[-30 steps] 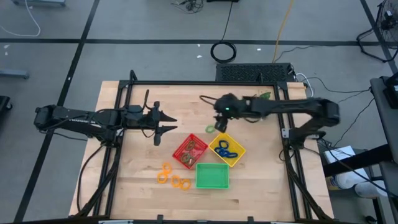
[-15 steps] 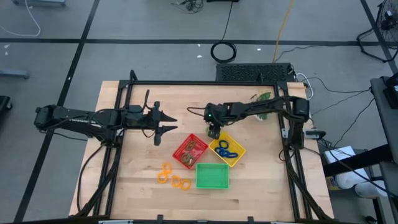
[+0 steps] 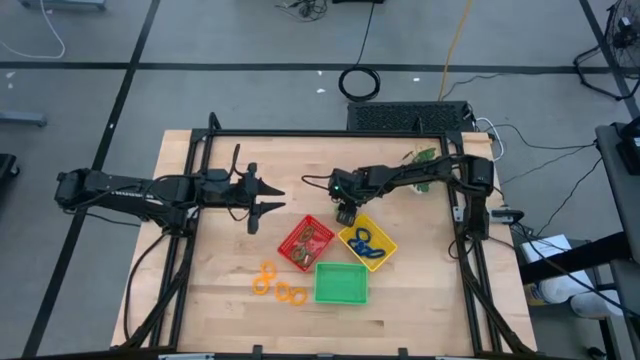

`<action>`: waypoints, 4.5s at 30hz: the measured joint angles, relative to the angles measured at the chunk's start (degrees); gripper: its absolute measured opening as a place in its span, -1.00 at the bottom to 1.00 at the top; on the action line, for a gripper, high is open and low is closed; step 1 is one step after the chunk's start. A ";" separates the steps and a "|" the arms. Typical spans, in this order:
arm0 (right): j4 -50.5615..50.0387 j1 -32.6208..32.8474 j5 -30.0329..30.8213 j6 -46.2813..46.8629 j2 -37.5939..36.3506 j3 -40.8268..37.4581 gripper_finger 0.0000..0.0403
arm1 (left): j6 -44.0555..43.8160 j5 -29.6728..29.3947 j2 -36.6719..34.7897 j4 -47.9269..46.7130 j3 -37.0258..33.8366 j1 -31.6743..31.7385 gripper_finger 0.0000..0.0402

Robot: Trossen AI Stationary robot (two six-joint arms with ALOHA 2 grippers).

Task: Sort spring keychains
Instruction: Put the green spring keychain into the red bin, then put the yellow spring keychain into the green bin

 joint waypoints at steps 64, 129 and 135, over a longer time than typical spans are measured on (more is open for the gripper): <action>21.17 12.58 -13.31 -10.66 -10.70 4.17 -1.00 | -0.20 0.00 -0.02 0.00 0.04 -0.02 -0.30; 45.76 20.39 -1.05 4.58 -58.67 -40.62 -0.48 | -5.68 7.93 -0.01 -9.38 1.07 -2.31 -0.30; 53.72 20.39 -1.05 4.53 -65.11 -48.18 -0.49 | -10.55 -8.71 4.32 -33.25 8.70 -18.23 -0.30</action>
